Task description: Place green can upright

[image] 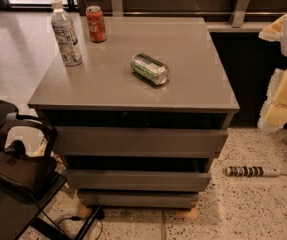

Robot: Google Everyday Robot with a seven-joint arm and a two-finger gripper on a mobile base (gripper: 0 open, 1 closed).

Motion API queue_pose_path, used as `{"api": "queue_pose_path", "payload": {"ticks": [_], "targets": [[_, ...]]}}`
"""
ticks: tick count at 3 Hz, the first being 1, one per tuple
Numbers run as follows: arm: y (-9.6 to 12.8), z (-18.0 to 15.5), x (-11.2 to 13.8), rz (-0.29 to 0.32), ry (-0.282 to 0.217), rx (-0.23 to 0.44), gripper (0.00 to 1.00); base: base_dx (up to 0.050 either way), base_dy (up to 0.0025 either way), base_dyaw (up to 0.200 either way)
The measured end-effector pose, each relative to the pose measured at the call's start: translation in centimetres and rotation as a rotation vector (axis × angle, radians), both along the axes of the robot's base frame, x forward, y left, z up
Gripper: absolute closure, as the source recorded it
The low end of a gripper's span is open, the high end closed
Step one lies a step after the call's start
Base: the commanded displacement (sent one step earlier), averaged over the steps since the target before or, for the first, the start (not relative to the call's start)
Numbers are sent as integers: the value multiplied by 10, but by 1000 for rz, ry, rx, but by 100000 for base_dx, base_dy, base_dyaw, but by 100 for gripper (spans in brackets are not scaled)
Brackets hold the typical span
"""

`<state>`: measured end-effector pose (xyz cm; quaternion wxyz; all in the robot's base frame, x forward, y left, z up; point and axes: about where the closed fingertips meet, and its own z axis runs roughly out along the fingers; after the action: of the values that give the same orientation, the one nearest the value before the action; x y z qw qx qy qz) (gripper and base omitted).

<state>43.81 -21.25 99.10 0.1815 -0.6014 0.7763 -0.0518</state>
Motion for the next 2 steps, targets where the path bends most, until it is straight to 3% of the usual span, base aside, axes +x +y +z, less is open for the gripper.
{"api": "queue_pose_path", "payload": {"ticks": [2], "targets": [[0,0,0,0,0,0,0,4848,1,-28]]}}
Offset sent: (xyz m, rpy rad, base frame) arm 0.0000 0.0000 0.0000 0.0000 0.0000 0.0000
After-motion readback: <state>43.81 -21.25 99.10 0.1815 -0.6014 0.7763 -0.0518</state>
